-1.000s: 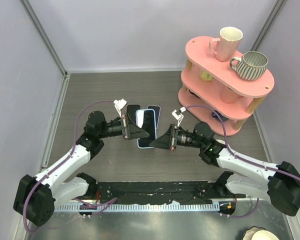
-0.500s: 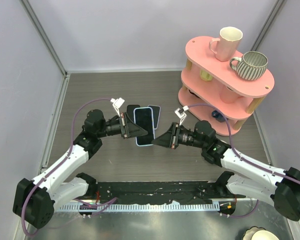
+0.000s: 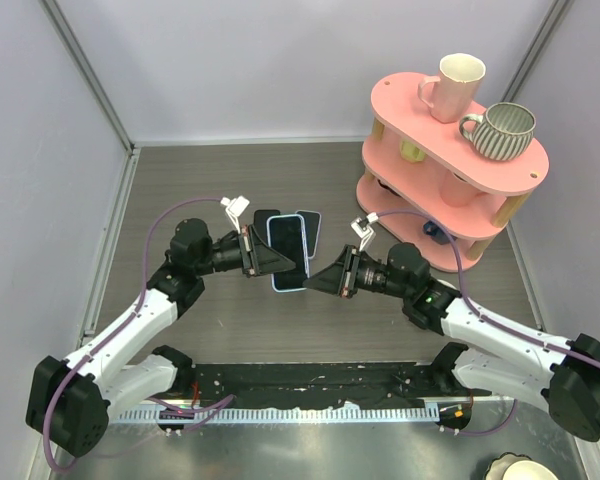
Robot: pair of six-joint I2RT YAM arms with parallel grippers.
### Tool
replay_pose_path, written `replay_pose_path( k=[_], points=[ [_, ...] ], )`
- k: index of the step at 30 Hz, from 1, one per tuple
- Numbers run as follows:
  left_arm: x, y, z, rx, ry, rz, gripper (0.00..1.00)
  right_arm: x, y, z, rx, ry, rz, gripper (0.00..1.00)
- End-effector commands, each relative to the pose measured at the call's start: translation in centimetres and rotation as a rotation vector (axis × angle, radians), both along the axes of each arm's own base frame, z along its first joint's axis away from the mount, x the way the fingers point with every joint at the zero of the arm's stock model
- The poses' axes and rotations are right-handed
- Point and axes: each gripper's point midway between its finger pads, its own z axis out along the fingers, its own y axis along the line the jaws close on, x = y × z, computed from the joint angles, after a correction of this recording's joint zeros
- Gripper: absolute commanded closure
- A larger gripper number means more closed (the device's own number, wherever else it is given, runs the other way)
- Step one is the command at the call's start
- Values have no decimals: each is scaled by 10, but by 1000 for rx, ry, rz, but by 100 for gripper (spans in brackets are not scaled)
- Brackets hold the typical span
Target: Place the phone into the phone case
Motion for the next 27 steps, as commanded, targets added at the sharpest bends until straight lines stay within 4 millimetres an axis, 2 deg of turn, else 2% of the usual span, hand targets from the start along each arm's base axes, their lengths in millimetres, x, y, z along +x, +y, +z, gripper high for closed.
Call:
replay_pose_path(
  k=[1,3,4,7,11,12,17,20,24,26,27],
  points=[
    [17,6,-15,87,-8,83,100,18,0,40,125,-2,-108,91],
    [21,5,-22,89,47,96,100,17,1,45,168,18,-101,84],
    [22,4,-24,88,70,100,100,18,1,48,178,16,-103,74],
    [28,2,-33,95,164,122,100,25,0,44,160,38,-145,56],
    [27,-5,-26,18,185,84,100,31,-2,36,160,68,-183,46],
    [23,-9,-16,-39,198,58,100,31,-1,35,159,70,-179,46],
    [23,-9,-12,-65,236,58,100,28,8,40,200,81,-122,48],
    [22,-10,-9,-80,241,48,100,28,10,39,215,87,-112,58],
    [20,-8,-19,-40,257,51,100,27,10,38,215,85,-108,95],
    [25,-3,-27,-15,244,66,100,27,9,37,210,83,-115,92],
    [27,0,-36,2,277,76,100,27,8,33,195,86,-118,76]
  ],
)
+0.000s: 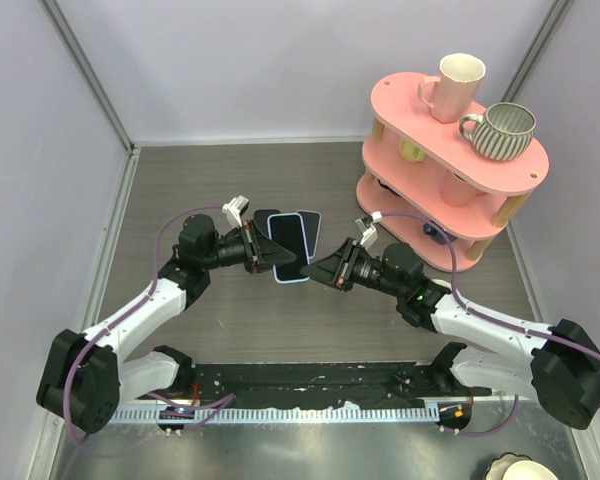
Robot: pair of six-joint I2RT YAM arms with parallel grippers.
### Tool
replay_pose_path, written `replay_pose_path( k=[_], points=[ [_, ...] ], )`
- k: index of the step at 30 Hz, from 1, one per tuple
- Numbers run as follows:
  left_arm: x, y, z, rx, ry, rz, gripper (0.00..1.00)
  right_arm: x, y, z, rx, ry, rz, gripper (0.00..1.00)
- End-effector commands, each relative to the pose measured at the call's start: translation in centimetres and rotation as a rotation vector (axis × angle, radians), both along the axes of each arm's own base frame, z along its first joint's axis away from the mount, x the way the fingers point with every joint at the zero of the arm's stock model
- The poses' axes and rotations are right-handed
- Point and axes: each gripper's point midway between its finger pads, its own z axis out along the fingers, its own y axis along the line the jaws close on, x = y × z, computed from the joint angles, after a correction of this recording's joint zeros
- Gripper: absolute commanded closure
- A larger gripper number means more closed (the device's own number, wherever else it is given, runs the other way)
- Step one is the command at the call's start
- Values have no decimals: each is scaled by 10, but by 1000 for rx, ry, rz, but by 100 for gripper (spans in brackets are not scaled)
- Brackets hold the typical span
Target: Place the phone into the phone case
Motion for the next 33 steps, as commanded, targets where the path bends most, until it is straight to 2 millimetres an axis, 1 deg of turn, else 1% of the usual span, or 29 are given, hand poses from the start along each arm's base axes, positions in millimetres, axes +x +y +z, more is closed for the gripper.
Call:
replay_pose_path(
  k=[1,2,3,4,5,6,7,8,9,10,11,12,13,14,15,16,17,18,19,20,21,23,24,26,27,29,30,31,33],
  points=[
    [5,7,-14,42,-9,-7,100,-2,3,46,108,-124,14,66],
    [11,16,-15,34,7,-12,100,-3,1,47,103,-128,8,57],
    [17,19,-18,37,23,-11,100,-2,-1,40,71,-123,-2,44],
    [23,25,-22,44,41,-6,100,1,-3,38,57,-123,-27,36],
    [34,37,-26,65,31,21,100,3,-6,37,45,-123,-45,31],
    [38,43,-26,86,56,26,100,2,-10,35,27,-118,-59,25],
    [45,48,-31,110,66,40,100,5,-13,36,14,-135,-80,24],
    [54,60,-34,160,46,62,100,5,-15,38,7,-144,-88,24],
    [63,68,-39,203,43,91,100,4,-17,37,-9,-141,-93,23],
    [71,76,-52,255,66,104,100,5,-18,41,-13,-160,-95,23],
    [79,88,-53,299,111,127,100,4,-18,45,-15,-170,-95,23],
    [85,94,-58,345,68,108,100,4,-18,43,-31,-168,-90,23],
    [89,99,-60,364,76,97,100,3,-19,49,-33,-190,-88,23],
    [100,108,-63,376,137,88,100,3,-19,50,-41,-196,-84,23],
    [104,113,-65,399,99,55,100,3,-20,47,-59,-186,-84,23],
    [108,115,-64,382,101,24,100,3,-20,52,-58,-195,-85,23],
    [118,127,-70,397,152,34,100,3,-20,51,-63,-196,-82,23],
    [123,133,-80,421,193,37,100,2,-20,51,-68,-193,-78,23],
    [127,141,-89,473,194,33,100,1,-19,55,-66,-202,-69,23],
    [132,144,-97,489,229,25,100,-2,-20,58,-70,-220,-60,23],
    [136,146,-101,499,231,28,100,-5,-21,56,-86,-218,-42,23],
    [140,148,-104,510,232,25,100,-9,-24,65,-93,-250,-38,22],
    [141,149,-108,519,235,18,100,-10,-27,62,-123,-258,-36,22],
    [144,156,-114,564,243,18,100,-12,-31,66,-135,-276,-37,22],
    [144,157,-125,571,275,-1,100,-14,-35,67,-146,-296,-39,22],
    [144,161,-131,574,305,-15,100,-15,-39,67,-160,-311,-54,21],
    [143,161,-136,565,326,-23,100,-15,-43,69,-161,-318,-68,21],
    [142,163,-144,575,347,-27,100,-16,-46,64,-183,-315,-71,21],
    [143,169,-155,613,361,-19,100,-19,-50,65,-184,-327,-74,20]
  ],
)
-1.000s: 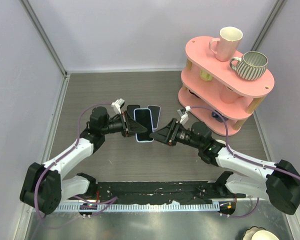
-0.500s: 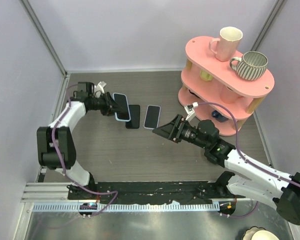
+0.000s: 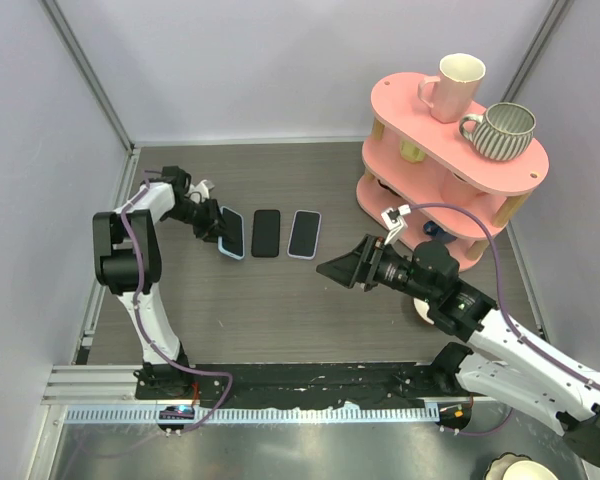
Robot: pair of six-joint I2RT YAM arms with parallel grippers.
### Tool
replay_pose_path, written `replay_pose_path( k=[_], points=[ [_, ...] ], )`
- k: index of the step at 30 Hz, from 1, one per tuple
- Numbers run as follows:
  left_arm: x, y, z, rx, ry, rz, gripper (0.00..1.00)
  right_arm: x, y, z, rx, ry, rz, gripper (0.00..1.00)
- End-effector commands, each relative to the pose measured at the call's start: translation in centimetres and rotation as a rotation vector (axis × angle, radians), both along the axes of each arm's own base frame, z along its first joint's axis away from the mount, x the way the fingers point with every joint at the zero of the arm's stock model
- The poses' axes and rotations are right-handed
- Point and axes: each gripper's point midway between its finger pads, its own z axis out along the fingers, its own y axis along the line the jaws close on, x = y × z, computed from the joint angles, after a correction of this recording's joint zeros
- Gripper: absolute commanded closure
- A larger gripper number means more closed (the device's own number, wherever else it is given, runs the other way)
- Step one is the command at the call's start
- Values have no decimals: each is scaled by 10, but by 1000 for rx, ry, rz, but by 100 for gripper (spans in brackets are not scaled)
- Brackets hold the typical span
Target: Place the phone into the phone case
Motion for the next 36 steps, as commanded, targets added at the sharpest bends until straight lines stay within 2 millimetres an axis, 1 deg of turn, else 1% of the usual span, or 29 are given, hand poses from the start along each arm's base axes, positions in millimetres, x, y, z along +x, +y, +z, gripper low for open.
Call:
replay_pose_path(
  k=[1,2,3,4,6,8,9,11,12,14,15,17,18,19,20,21,23,25,26,27,28,29,30,31,32,33,34,35,36],
  points=[
    [0,10,-11,33,33,-22,99,-1,-13,13,-34,-80,-32,20],
    [1,12,-12,34,47,-23,99,-2,-15,9,-55,-76,-36,20],
    [1,11,-14,23,54,-27,98,-2,-17,9,-61,-78,-45,20],
    [0,11,-20,10,76,-25,96,-1,-20,10,-76,-102,-51,20],
    [0,12,-24,1,94,-21,95,4,-26,1,-120,-97,-88,20],
    [-2,14,-29,0,110,-17,91,2,-26,-1,-141,-117,-74,20],
    [-2,15,-31,6,113,-16,79,0,-25,-1,-140,-123,-59,20],
    [-3,22,-37,66,127,-8,70,0,-26,-5,-148,-119,-60,20],
    [-3,25,-38,90,131,-2,61,1,-27,-5,-150,-116,-66,20],
    [-1,32,-38,133,126,11,55,3,-28,-8,-168,-113,-74,20],
    [0,34,-33,142,109,17,50,4,-28,-4,-168,-120,-79,20],
    [3,39,-29,156,100,42,45,5,-27,-4,-176,-114,-79,20],
    [4,41,-23,164,84,51,44,6,-27,-1,-171,-117,-86,20],
    [5,45,-21,176,82,62,42,7,-27,-1,-172,-117,-88,20],
    [5,50,-20,212,79,74,37,8,-26,-3,-174,-107,-91,20],
    [7,55,-16,233,67,87,27,8,-26,-3,-176,-104,-91,20],
    [7,62,-10,282,54,101,23,8,-27,-6,-188,-92,-94,20],
    [10,67,2,316,24,120,20,10,-28,-6,-199,-85,-100,20],
    [10,70,5,333,18,133,18,9,-30,-10,-219,-75,-101,20],
    [11,75,8,362,6,147,18,9,-31,-8,-226,-79,-104,20],
    [12,78,18,381,-19,163,15,8,-33,-10,-252,-99,-95,20],
    [12,79,24,393,-35,176,0,5,-35,-12,-277,-114,-79,19],
    [10,76,27,407,-55,171,0,6,-38,-11,-295,-132,-81,19],
    [8,73,45,411,-111,165,0,11,-51,-19,-360,-121,-141,16],
    [6,69,52,426,-146,150,0,15,-57,-11,-374,-127,-179,15],
    [2,61,54,453,-170,131,0,21,-66,-10,-406,-128,-227,12],
    [-2,54,76,447,-244,130,0,24,-77,-16,-473,-127,-260,11],
    [-4,52,83,444,-272,129,0,25,-79,-4,-475,-144,-270,10],
    [-11,31,91,437,-302,99,0,25,-80,-1,-486,-154,-266,8]
  ],
)
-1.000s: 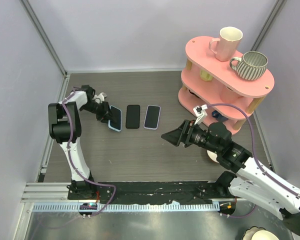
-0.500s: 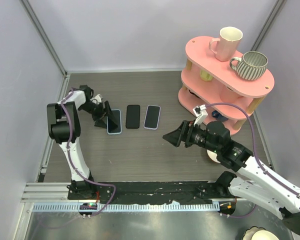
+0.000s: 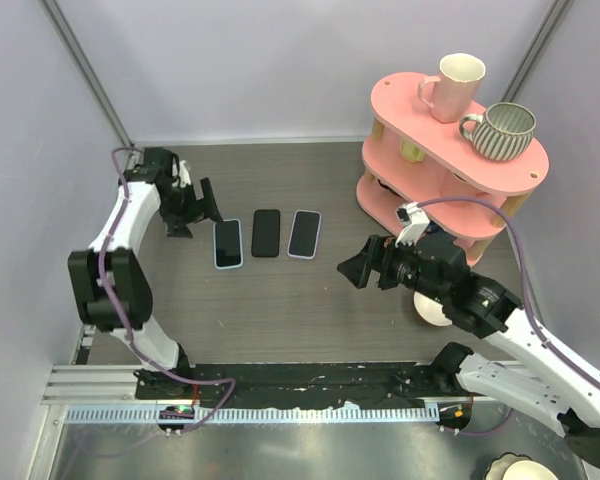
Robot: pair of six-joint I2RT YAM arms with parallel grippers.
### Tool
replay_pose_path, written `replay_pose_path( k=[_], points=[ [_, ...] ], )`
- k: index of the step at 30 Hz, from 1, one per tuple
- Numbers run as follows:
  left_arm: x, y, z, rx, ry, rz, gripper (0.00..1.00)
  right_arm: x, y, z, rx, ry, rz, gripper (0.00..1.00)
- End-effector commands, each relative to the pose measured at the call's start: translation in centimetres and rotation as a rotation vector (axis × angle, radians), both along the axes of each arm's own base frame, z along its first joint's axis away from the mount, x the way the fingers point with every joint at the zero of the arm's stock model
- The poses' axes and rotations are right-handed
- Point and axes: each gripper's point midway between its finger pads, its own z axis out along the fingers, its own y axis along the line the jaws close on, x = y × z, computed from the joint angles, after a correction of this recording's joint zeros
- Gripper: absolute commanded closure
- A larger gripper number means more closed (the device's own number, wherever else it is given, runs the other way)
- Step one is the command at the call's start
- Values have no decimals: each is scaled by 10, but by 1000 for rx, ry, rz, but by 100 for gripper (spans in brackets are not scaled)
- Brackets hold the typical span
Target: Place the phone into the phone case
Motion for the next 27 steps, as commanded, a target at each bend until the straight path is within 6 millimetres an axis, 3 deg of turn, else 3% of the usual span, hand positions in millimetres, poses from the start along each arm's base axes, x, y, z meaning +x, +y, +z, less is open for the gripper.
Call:
replay_pose_path(
  k=[1,2,4,7,9,11,12,18,27],
  points=[
    [-15,-37,57,55,-198,-84,0,11,-25,26,-117,-92,-76,7],
    [-23,-44,79,55,-267,-113,0,12,-26,36,-108,-110,-80,7],
    [-36,-66,96,39,-339,-171,0,13,-29,43,-102,-112,-100,5],
    [-67,-105,145,-164,-538,-250,0,14,-32,58,-63,-130,-134,5],
    [-90,-119,176,-291,-724,-298,0,12,-33,69,-24,-149,-137,4],
    [-109,-130,187,-407,-824,-330,0,12,-32,79,21,-172,-141,4],
    [-130,-129,208,-437,-925,-344,0,11,-30,84,43,-184,-133,4],
    [-176,-122,229,-478,-1109,-382,0,11,-28,97,104,-229,-130,4],
    [-184,-126,222,-508,-1083,-407,0,11,-21,98,163,-245,-115,4]
  ],
)
